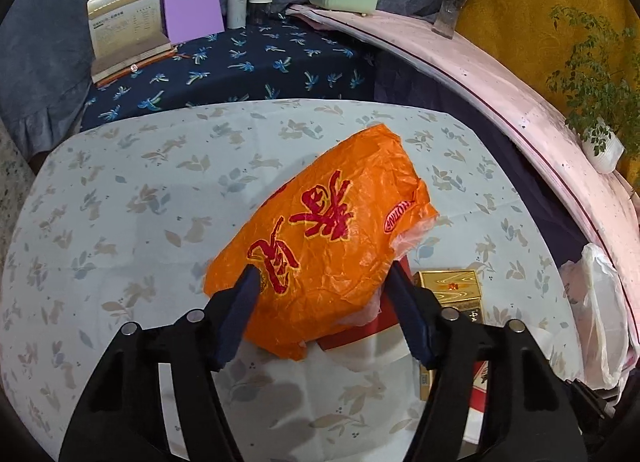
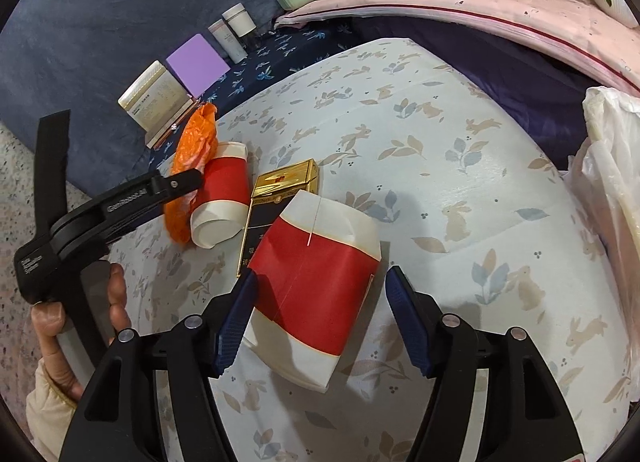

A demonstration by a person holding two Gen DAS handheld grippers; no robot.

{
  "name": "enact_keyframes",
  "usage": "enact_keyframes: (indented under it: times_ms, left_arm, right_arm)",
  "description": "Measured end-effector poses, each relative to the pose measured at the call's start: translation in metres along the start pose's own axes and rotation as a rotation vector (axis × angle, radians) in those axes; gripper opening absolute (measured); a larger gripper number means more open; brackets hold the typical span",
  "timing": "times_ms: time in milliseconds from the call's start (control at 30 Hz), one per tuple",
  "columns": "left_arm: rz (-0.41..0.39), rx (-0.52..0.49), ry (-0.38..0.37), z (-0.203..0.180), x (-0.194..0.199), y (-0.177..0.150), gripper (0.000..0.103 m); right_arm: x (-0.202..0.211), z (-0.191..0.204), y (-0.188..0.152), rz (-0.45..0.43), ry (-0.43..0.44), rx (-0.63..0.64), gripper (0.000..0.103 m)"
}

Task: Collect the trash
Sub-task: 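Grasp the orange plastic bag with the left gripper while the right grasps a red-white paper cup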

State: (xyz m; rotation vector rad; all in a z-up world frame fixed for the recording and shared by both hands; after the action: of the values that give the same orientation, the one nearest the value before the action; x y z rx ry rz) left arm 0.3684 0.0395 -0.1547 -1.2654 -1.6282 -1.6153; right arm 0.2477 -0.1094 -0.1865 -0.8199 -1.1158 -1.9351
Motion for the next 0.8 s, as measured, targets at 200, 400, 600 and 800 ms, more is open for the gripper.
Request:
enact_keyframes:
  times_ms: [200, 400, 600, 800]
  left_arm:
    - [-0.005, -0.032, -0.009, -0.01, 0.008, -0.005, 0.023]
    - [-0.025, -0.014, -0.001, -0.009, 0.024, -0.013, 0.016]
    - [-0.048, 0.012, -0.025, -0.015, 0.051, -0.024, 0.015]
    - [-0.052, 0.007, -0.045, -0.029, 0.071, -0.043, 0.015]
  right_arm:
    - [-0.002, 0.002, -0.003, 0.012, 0.051, -0.012, 0.058]
    - [0.007, -0.002, -0.004, -0.005, 0.092, -0.047, 0.037]
    - [0.023, 0.006, -0.005, -0.031, 0.076, -0.013, 0.032]
    - [0.043, 0.007, -0.008, -0.073, 0.06, -0.004, 0.029]
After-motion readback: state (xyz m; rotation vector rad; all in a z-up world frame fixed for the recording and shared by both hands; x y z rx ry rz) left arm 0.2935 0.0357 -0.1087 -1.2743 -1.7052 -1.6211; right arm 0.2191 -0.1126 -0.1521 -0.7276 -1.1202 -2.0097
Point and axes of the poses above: each gripper's, at about its wrist camera, not at the fingertips, and x roughly against the way its jaws point, z to its left, y to its top, the point moved 9 cm from there along -x, roughly the way its jaws point, and after that the axes turned 8 degrees about z, right-handed, at the moved point
